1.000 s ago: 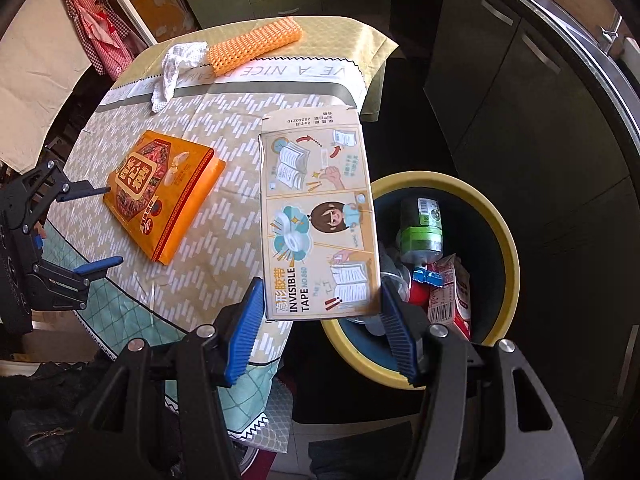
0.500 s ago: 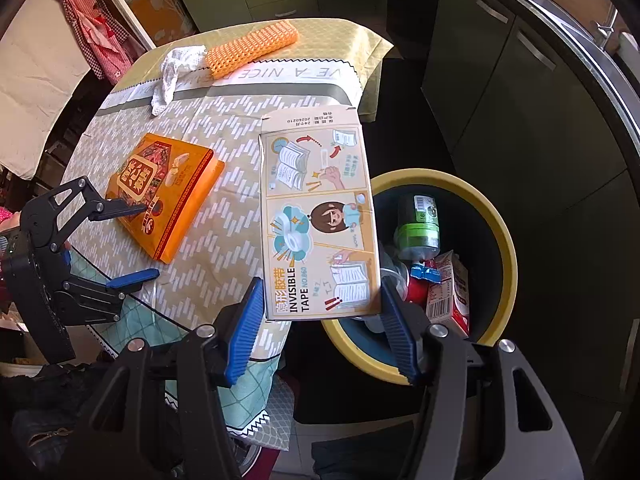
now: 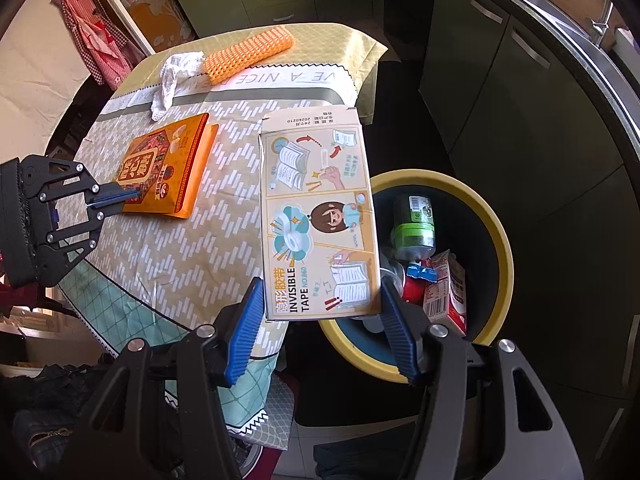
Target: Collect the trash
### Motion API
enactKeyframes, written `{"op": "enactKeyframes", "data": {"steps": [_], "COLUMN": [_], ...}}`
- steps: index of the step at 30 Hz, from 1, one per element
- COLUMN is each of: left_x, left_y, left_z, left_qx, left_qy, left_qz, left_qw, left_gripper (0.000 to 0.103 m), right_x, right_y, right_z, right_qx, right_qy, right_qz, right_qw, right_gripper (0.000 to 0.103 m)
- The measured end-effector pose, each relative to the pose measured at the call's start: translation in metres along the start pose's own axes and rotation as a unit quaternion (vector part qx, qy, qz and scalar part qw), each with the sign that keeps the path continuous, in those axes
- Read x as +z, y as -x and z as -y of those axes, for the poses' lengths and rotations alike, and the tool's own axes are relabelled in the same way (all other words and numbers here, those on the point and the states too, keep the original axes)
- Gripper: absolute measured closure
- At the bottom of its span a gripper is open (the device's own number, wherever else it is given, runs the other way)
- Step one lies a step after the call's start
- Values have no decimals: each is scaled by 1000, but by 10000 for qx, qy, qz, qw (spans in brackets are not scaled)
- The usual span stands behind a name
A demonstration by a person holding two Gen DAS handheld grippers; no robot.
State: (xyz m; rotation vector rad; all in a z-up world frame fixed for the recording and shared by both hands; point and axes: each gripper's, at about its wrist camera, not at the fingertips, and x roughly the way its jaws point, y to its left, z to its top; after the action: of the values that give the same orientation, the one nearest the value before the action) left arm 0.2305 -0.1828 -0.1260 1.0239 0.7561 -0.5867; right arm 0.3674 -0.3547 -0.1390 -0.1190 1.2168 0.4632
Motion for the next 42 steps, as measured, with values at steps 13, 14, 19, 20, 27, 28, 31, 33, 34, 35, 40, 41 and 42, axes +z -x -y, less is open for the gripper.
{"op": "enactKeyframes", "data": {"steps": [13, 14, 19, 20, 27, 28, 31, 33, 34, 35, 40, 41, 42], "left_x": [6, 5, -1, -4, -19, -21, -24, -25, -25, -25, -29, -30, -30], "left_y": [-15, -14, -14, -17, -51, -57, -70, -78, -82, -86, -106, -107, -109], "left_z": [-47, -51, -78, -85, -124, -125, -129, -132, -133, -134, -149, -150, -150], "left_qx": [-1131, -1214, -1590, -1676, -2451, -2611, -2846, -3081, -3217, -3337, -3925, -4013, -4059], "left_qy": [762, 810, 1071, 1146, 1418, 1440, 1486, 1538, 1522, 1520, 1746, 1732, 1699], "left_qz": [-233, -236, -303, -355, -698, -713, -686, -678, -708, -740, -813, -813, -824], "left_qw": [9904, 9890, 9810, 9785, 9565, 9519, 9446, 9364, 9319, 9274, 8993, 8957, 8942], "left_gripper": [39, 40, 27, 23, 22, 22, 22, 22, 22, 22, 20, 20, 19], "right_x": [-1, -2, -7, -9, -21, -21, -20, -18, -17, -17, -14, -14, -14], "right_y": [1, -1, -20, -24, -46, -43, -39, -37, -36, -35, -36, -37, -38], "right_z": [0, 6, 56, 63, 93, 94, 94, 89, 86, 84, 73, 71, 70], "right_qx": [-51, -102, -465, -511, -566, -543, -549, -553, -560, -567, -505, -508, -509], "right_qy": [-17, -98, -766, -830, -1159, -1207, -1220, -1173, -1149, -1129, -1095, -1091, -1082], "right_qz": [-54, -103, -399, -458, -891, -843, -833, -891, -918, -944, -1014, -1037, -1073], "right_qw": [10000, 9998, 9952, 9942, 9876, 9876, 9875, 9875, 9875, 9875, 9875, 9873, 9870], "right_gripper": [46, 46, 46, 46, 34, 34, 34, 34, 34, 34, 34, 34, 34]}}
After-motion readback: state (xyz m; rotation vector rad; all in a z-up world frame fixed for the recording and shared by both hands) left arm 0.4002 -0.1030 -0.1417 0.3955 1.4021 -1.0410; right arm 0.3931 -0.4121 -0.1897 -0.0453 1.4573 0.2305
